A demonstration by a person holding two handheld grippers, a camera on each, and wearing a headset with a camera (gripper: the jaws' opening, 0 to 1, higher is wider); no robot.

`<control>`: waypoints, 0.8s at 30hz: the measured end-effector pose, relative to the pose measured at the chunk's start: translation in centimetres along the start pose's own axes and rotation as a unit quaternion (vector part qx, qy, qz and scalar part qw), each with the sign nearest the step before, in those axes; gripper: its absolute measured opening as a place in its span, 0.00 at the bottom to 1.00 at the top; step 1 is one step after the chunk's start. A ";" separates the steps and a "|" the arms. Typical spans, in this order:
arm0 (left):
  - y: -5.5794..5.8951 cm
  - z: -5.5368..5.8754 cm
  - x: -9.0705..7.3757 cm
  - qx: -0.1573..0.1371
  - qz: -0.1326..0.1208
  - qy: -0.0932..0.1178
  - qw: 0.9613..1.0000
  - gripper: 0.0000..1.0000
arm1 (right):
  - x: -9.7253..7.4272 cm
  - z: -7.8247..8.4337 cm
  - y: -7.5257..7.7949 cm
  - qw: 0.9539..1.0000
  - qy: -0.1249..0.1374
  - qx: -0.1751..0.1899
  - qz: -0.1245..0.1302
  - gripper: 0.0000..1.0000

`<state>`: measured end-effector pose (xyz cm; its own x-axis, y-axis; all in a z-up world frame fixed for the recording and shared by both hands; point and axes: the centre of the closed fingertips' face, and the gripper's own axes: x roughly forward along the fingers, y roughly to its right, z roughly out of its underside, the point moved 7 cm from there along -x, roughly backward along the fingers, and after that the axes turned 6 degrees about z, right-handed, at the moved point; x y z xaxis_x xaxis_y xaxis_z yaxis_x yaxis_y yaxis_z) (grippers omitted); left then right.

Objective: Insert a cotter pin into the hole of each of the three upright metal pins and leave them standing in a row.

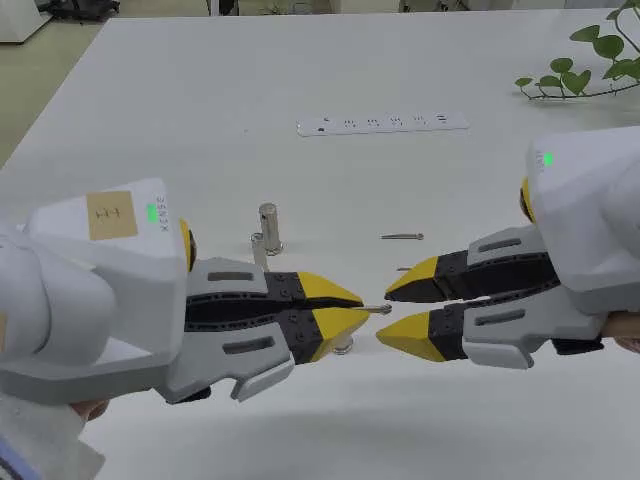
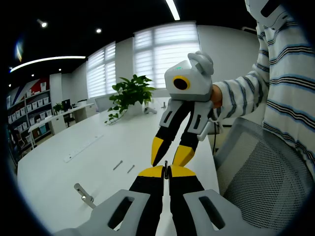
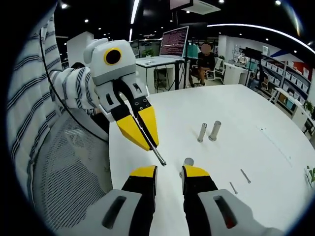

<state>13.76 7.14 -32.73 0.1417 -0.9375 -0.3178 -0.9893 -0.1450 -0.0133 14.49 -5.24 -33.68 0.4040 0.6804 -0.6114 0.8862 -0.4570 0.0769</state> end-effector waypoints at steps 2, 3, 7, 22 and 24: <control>0.1 0.1 0.2 -0.001 0.003 -0.001 1.000 0.00 | 0.0 0.0 -0.1 1.000 0.000 -0.003 -0.002 0.15; 0.1 0.3 0.4 0.000 0.005 -0.004 1.000 0.00 | 0.0 0.0 -0.2 1.000 0.000 -0.002 -0.003 0.15; 0.3 0.4 0.6 0.000 0.013 -0.007 1.000 0.00 | 0.0 0.0 -0.4 1.000 0.000 -0.004 -0.006 0.12; 0.6 0.8 1.0 0.018 0.034 -0.035 0.999 0.00 | 0.0 0.7 -1.1 0.999 -0.015 -0.011 -0.045 0.00; 0.6 0.9 1.1 0.021 0.036 -0.041 0.998 0.00 | 0.0 0.8 -1.2 0.999 -0.014 -0.015 -0.047 0.00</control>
<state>13.28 6.36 -33.94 0.0681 -0.9155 -0.3965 -0.9977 -0.0628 -0.0265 13.20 -5.20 -34.41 0.3122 0.7033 -0.6387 0.9266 -0.3737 0.0415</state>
